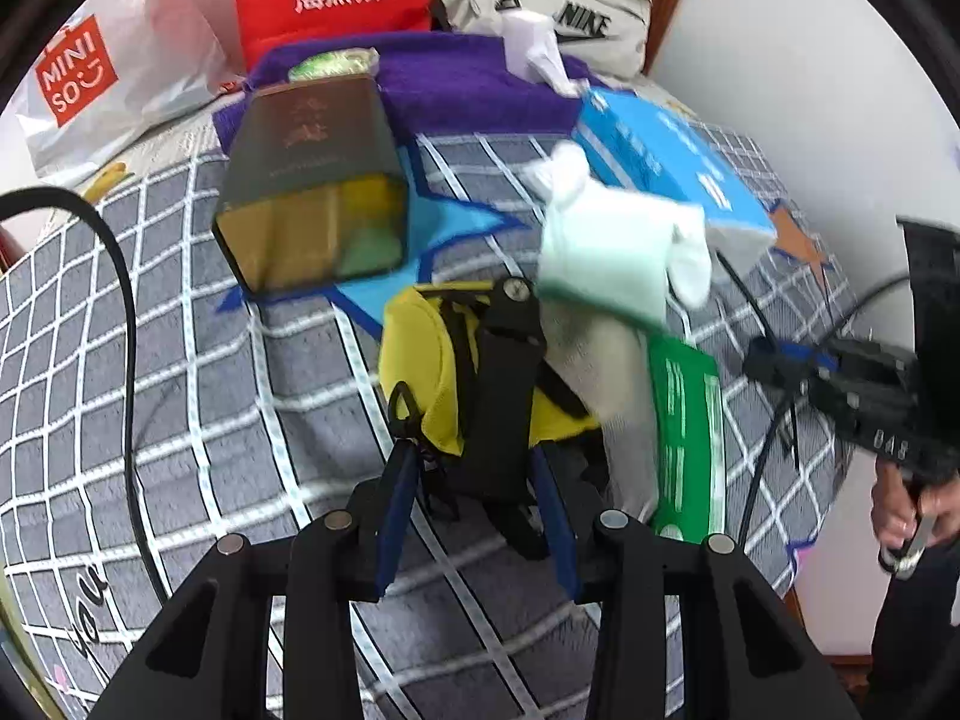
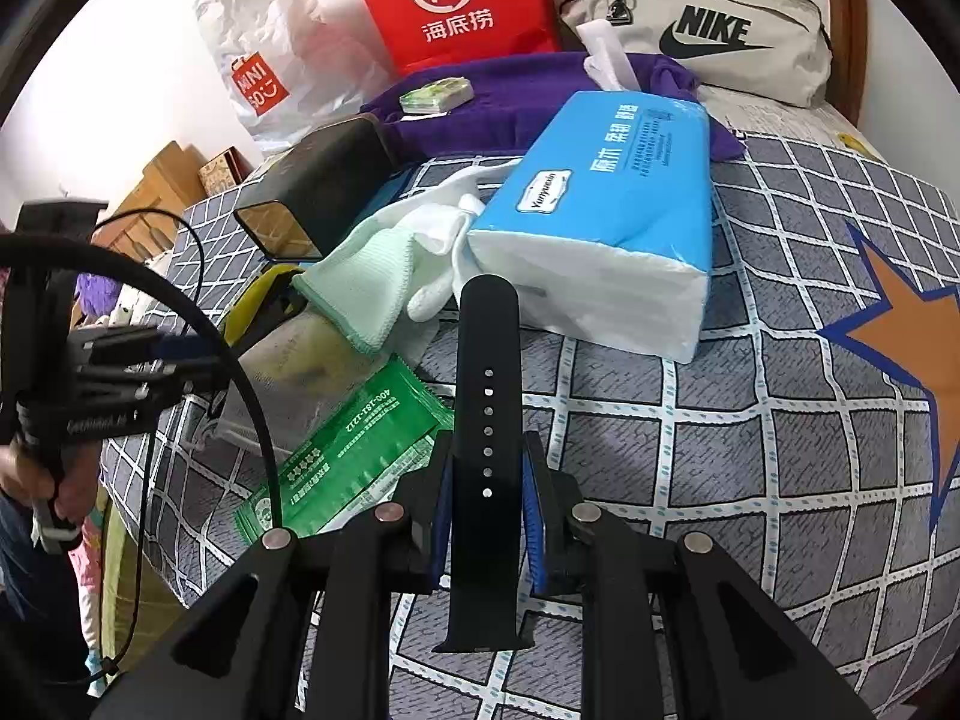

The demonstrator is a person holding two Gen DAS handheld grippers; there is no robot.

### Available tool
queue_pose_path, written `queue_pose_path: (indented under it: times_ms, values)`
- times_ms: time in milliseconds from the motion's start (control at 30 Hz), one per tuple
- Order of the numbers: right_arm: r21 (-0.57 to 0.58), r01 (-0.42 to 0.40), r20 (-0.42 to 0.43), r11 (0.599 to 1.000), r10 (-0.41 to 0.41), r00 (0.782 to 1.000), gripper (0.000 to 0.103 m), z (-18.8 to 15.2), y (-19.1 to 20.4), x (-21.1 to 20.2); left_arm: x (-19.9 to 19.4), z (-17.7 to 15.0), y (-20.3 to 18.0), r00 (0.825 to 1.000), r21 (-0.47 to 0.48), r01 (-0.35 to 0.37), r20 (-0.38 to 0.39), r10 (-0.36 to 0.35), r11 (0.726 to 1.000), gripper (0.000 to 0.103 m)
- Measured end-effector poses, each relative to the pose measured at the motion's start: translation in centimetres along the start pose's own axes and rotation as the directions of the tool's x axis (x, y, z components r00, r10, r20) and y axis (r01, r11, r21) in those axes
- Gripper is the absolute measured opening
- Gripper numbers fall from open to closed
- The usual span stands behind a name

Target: Organize soft objects

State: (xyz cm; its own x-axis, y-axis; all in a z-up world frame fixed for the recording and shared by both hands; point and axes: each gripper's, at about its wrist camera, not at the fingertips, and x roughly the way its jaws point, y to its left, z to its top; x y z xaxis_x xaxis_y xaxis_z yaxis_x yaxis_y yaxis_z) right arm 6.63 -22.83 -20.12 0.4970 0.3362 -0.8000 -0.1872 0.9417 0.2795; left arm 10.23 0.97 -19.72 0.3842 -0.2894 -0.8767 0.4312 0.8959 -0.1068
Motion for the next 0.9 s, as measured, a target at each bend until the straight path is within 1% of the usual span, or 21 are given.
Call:
queue_pose_path:
  times_ms: [100, 200, 333, 400, 467, 600, 667, 733, 900]
  values:
    - [0.009, -0.006, 0.0, 1.0, 0.006, 1.0, 0.021, -0.1, -0.1, 0.1, 0.0, -0.4, -0.2, 1.0, 0.002, -0.004, -0.002, 0.004, 1.0, 0.038]
    - [0.007, -0.005, -0.003, 1.0, 0.005, 1.0, 0.021, -0.2, 0.0, 0.1, 0.1, -1.0, -0.5, 1.0, 0.007, 0.012, -0.026, -0.012, 1.0, 0.038]
    - [0.003, -0.014, -0.001, 1.0, 0.014, 1.0, 0.021, -0.4, 0.1, 0.0, 0.2, -1.2, -0.6, 0.999, -0.009, 0.015, -0.037, -0.015, 1.0, 0.038]
    - [0.008, -0.013, -0.007, 1.0, 0.013, 1.0, 0.021, -0.4, 0.1, 0.2, 0.5, -1.1, -1.0, 0.998, 0.0, 0.003, -0.063, -0.003, 1.0, 0.038]
    - [0.008, -0.016, -0.01, 1.0, 0.016, 1.0, 0.021, -0.5, 0.2, 0.3, 0.6, -1.3, -1.2, 0.997, 0.004, -0.008, -0.071, 0.008, 1.0, 0.038]
    - [-0.004, -0.018, -0.005, 1.0, 0.018, 1.0, 0.021, -0.5, 0.5, 0.2, 0.4, -1.8, -1.7, 0.998, 0.017, -0.002, -0.067, 0.003, 1.0, 0.038]
    - [0.0, -0.019, -0.007, 1.0, 0.019, 1.0, 0.021, -0.6, 0.4, 0.2, 0.3, -2.0, -1.6, 0.998, 0.017, -0.006, -0.069, 0.007, 1.0, 0.032]
    - [0.006, -0.022, -0.005, 1.0, 0.022, 1.0, 0.021, -0.6, 0.3, 0.2, 0.0, -2.1, -1.5, 0.998, 0.003, 0.015, -0.061, -0.015, 1.0, 0.032]
    - [0.01, -0.024, -0.012, 1.0, 0.024, 1.0, 0.021, -0.9, 0.1, 0.3, -0.6, -2.4, -1.4, 0.999, 0.002, 0.012, -0.052, -0.012, 1.0, 0.032]
